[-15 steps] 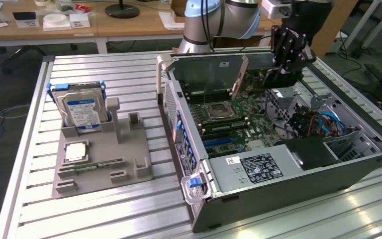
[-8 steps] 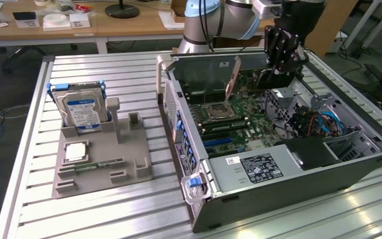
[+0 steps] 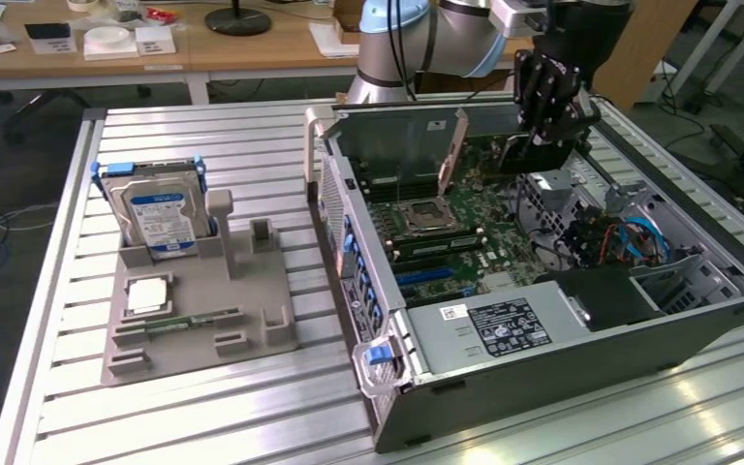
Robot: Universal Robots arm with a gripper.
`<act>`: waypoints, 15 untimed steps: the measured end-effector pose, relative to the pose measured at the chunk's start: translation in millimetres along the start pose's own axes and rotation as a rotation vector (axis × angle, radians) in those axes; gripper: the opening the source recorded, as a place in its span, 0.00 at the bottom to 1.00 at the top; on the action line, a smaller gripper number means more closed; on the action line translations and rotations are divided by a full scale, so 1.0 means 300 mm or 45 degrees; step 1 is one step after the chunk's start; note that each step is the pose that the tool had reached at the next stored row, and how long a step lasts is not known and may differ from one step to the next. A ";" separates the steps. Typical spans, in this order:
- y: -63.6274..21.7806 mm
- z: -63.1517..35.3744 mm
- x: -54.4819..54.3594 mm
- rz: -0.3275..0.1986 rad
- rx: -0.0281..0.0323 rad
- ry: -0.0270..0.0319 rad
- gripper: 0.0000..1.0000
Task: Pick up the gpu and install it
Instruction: 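Insert the gpu into the slot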
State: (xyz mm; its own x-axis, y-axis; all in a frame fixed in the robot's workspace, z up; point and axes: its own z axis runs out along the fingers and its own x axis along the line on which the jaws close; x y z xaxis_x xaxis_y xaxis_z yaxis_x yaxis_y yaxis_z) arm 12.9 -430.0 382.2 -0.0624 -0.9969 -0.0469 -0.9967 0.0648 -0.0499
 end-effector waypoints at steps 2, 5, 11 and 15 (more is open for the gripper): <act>0.000 0.000 0.000 0.000 0.0000 0.0000 0.27; 0.000 0.000 0.000 0.000 0.0000 -0.0001 0.27; 0.005 0.014 0.001 0.000 0.0000 0.0002 0.27; 0.005 0.014 0.001 0.000 0.0000 0.0000 0.27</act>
State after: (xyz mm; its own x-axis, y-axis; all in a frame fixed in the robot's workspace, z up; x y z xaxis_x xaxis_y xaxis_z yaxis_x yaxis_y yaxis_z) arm 11.6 -430.0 377.9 -0.0625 -0.9969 -0.0469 -0.9967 0.0648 -0.0499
